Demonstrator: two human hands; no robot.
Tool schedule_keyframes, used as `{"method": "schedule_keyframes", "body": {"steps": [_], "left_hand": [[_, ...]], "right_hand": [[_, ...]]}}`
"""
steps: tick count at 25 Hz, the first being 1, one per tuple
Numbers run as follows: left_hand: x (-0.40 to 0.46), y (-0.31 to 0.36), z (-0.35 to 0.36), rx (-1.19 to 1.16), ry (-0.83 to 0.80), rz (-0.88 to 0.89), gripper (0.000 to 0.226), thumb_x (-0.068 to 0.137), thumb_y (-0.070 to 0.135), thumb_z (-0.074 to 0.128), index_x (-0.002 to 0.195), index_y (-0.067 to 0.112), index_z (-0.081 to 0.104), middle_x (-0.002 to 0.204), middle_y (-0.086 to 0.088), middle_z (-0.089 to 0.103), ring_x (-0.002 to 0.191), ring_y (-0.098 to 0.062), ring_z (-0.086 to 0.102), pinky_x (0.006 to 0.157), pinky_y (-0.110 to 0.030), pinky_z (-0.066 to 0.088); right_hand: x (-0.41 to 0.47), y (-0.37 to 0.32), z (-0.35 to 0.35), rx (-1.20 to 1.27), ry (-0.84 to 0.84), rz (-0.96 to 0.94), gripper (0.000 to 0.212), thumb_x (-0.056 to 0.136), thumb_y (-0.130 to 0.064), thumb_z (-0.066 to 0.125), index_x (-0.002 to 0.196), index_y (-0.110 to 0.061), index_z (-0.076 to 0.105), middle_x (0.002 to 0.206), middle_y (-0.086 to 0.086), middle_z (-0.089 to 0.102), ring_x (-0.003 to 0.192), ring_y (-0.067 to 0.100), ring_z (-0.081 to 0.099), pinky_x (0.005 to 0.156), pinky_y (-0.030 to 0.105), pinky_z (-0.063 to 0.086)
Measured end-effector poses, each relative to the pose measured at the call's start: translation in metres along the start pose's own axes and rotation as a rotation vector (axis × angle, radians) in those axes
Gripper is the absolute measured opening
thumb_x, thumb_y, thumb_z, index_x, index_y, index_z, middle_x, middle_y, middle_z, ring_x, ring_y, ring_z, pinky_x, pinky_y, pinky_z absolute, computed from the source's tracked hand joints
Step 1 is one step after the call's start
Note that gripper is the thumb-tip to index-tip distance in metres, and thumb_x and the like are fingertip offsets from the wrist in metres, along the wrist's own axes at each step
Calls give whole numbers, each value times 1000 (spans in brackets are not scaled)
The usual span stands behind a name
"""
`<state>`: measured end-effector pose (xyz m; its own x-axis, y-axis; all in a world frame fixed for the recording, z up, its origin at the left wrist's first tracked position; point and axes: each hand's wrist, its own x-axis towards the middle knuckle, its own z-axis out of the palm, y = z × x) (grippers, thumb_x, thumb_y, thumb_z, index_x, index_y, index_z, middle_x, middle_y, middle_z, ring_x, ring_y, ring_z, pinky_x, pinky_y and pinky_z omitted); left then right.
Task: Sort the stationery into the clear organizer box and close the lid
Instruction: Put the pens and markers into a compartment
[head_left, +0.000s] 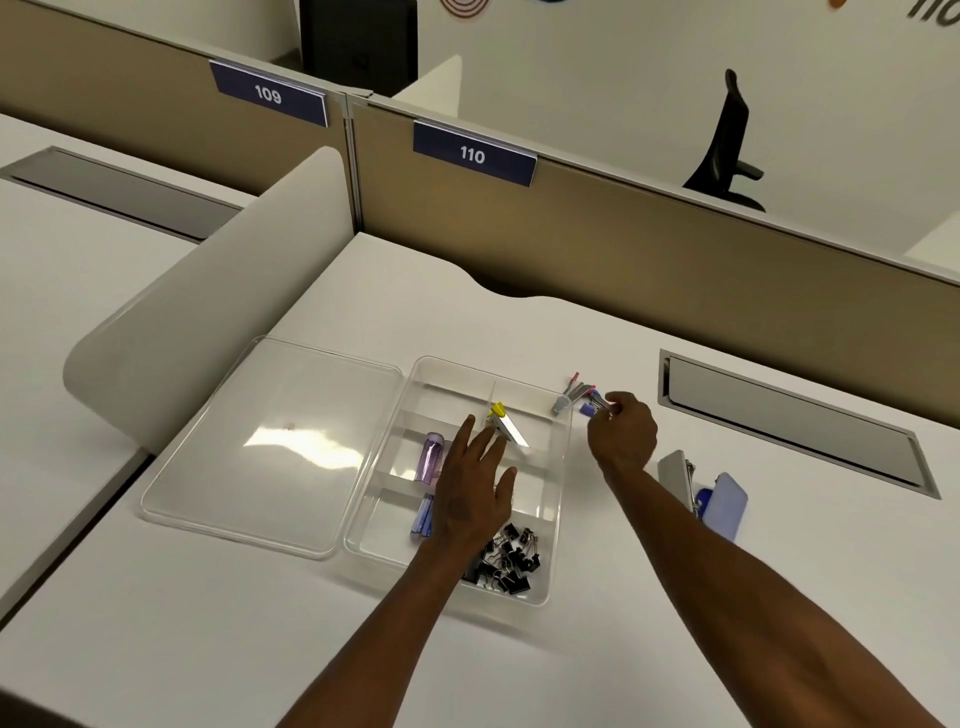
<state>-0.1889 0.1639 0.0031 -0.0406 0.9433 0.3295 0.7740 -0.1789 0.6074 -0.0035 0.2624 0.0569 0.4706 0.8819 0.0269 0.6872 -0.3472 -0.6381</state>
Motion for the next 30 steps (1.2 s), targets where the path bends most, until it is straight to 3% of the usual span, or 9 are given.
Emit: {"method": "schedule_keyframes", "body": {"steps": [4, 7, 10, 15, 19, 21, 27, 30], "left_hand": [[0, 3, 4, 8, -37, 12, 50, 89, 28, 66, 134, 8, 58, 147, -10, 50, 145, -28, 32, 113, -40, 37], [-2, 0, 6, 9, -64, 17, 51, 90, 29, 65, 136, 8, 57, 148, -11, 48, 144, -29, 33, 112, -44, 40], [-2, -1, 7, 11, -75, 3, 51, 91, 31, 64, 136, 9, 56, 149, -9, 47, 145, -26, 32, 113, -41, 38], [-3, -1, 5, 15, -71, 8, 51, 90, 30, 65, 136, 10, 56, 148, -9, 48, 145, -26, 33, 113, -39, 37], [-2, 0, 5, 16, -69, 5, 51, 90, 30, 64, 136, 10, 56, 148, -8, 49, 145, -26, 34, 112, -39, 38], [-2, 0, 5, 8, -71, 3, 51, 90, 30, 64, 136, 10, 56, 147, -8, 49, 144, -26, 34, 112, -39, 39], [-3, -2, 5, -1, -47, 21, 50, 87, 26, 68, 133, 9, 59, 143, -10, 53, 141, -29, 40, 112, -44, 40], [-3, -1, 4, -6, -45, 19, 50, 86, 26, 68, 132, 9, 59, 142, -11, 54, 140, -29, 40, 111, -44, 40]], "right_hand": [[10, 31, -8, -246, -317, -62, 56, 89, -11, 60, 143, -13, 49, 145, 16, 47, 132, 37, 45, 107, 46, 43], [15, 37, -9, -421, -382, -176, 60, 92, -16, 59, 149, -18, 41, 154, 10, 37, 138, 36, 37, 109, 47, 39], [16, 39, -8, -486, -339, -227, 52, 93, -24, 61, 143, -18, 48, 145, 14, 45, 131, 35, 40, 105, 43, 38], [11, 40, -4, -453, -283, -204, 25, 93, -25, 61, 112, -10, 65, 122, 16, 56, 111, 36, 55, 93, 41, 46], [8, 41, -5, -515, -295, -215, 28, 93, -37, 62, 103, -11, 65, 106, 12, 68, 102, 35, 62, 86, 40, 46], [5, 44, -6, -413, -269, -188, 30, 89, -41, 68, 98, -12, 64, 99, 9, 70, 96, 33, 64, 83, 39, 48], [-3, 39, -6, 394, -310, 180, 48, 75, -21, 87, 115, -16, 62, 92, 12, 72, 76, 28, 67, 71, 40, 55], [0, 31, -8, 629, -356, 215, 38, 76, -8, 84, 111, -13, 67, 94, 13, 70, 84, 30, 68, 71, 41, 58]]}}
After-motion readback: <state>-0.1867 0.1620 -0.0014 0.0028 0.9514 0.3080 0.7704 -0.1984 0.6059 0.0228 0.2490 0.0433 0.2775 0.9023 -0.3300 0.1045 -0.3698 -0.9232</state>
